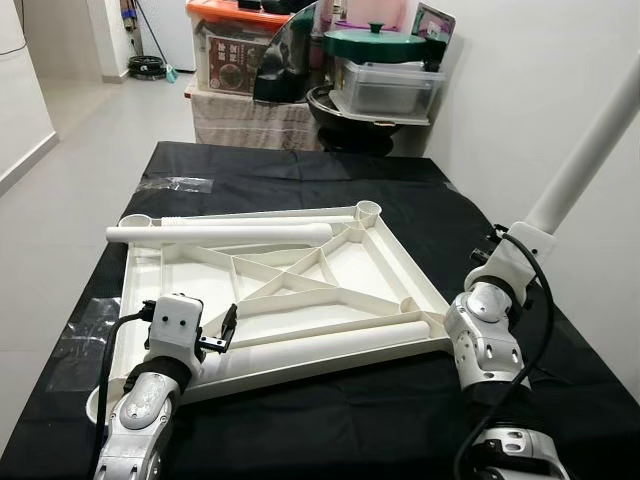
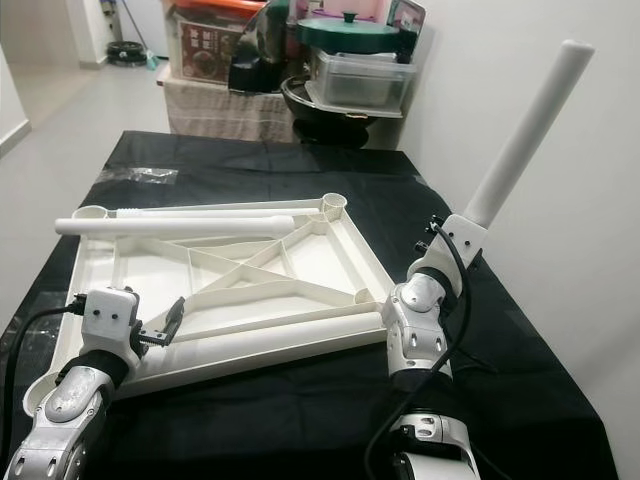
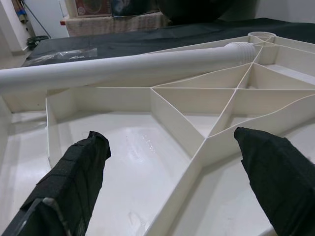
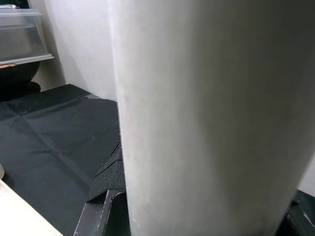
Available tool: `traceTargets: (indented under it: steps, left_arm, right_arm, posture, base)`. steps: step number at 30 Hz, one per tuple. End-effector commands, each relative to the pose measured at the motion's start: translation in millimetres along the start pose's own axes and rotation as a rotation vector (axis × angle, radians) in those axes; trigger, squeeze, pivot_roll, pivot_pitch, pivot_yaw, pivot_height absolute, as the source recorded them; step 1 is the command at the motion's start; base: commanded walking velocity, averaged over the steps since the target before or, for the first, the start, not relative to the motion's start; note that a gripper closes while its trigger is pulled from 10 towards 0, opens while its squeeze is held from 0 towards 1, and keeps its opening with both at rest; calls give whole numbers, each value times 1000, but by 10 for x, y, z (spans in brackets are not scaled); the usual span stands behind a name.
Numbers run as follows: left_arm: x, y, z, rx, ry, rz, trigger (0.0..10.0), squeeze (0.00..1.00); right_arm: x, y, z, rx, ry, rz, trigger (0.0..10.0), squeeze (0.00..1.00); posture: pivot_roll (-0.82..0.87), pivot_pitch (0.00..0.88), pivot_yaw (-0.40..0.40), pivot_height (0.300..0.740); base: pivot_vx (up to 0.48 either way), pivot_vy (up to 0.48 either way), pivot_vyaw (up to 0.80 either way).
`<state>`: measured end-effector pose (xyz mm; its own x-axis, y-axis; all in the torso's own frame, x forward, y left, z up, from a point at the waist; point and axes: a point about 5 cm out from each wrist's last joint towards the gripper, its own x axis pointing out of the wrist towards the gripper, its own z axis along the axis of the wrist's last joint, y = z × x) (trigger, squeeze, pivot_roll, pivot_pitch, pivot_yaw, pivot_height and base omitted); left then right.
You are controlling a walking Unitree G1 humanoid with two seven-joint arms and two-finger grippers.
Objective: Building children table
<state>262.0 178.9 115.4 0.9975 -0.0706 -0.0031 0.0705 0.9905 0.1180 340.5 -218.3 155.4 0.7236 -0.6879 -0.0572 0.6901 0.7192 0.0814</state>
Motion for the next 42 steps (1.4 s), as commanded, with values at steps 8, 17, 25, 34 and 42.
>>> traceTargets:
  steps: [8,17,25,34,42]
  left_arm:
    - [22,-30,-24,19,4,-15,10000,0]
    - [33,-46,-28,20,2,-20,10000,0]
    - [37,-59,-40,19,2,-21,10000,0]
    - [42,-70,-45,17,2,-23,10000,0]
    - [47,-76,-51,16,3,-25,10000,0]
  right_arm:
    - [-50,-118,-415,-85,172,-10,10000,0]
    - [-40,-45,-207,-60,103,56,10000,0]
    - [-46,-12,-118,-52,90,87,10000,0]
    - [-42,-19,-50,-47,77,85,10000,0]
    - [-57,-43,30,-11,58,70,10000,0]
  posture:
    - [63,0,-74,740]
    - [57,0,-73,740]
    - [50,0,-77,740]
    - [43,0,-75,740]
    - [40,0,-72,740]
  base:
    - [0,0,0]
    - [0,0,0]
    - [0,0,0]
    - [0,0,0]
    - [0,0,0]
